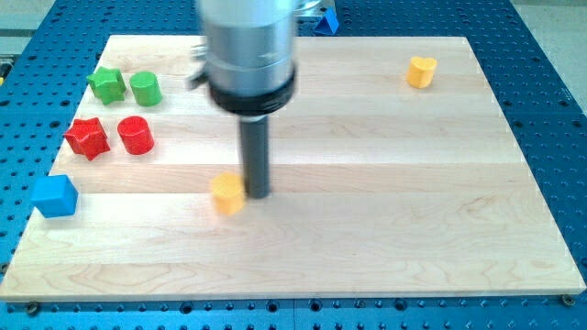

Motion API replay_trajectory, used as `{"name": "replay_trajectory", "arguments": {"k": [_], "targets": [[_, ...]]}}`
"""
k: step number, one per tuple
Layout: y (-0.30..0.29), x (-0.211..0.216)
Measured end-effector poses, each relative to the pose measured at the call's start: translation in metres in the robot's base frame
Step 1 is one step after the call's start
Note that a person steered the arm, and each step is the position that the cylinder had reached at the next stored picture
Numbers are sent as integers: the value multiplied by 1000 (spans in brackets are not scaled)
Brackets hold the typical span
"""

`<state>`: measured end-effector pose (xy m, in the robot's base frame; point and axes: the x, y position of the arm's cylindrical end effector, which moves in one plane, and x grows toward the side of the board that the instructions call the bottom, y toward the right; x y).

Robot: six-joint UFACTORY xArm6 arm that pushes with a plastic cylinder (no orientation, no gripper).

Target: Move the hexagon to the right of the cube

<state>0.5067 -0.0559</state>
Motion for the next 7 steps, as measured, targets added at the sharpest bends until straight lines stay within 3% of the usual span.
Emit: {"name": "replay_trajectory", "arguments": {"k": [1,2,7], "targets": [[30,14],[-4,57],[-89,-32]]}}
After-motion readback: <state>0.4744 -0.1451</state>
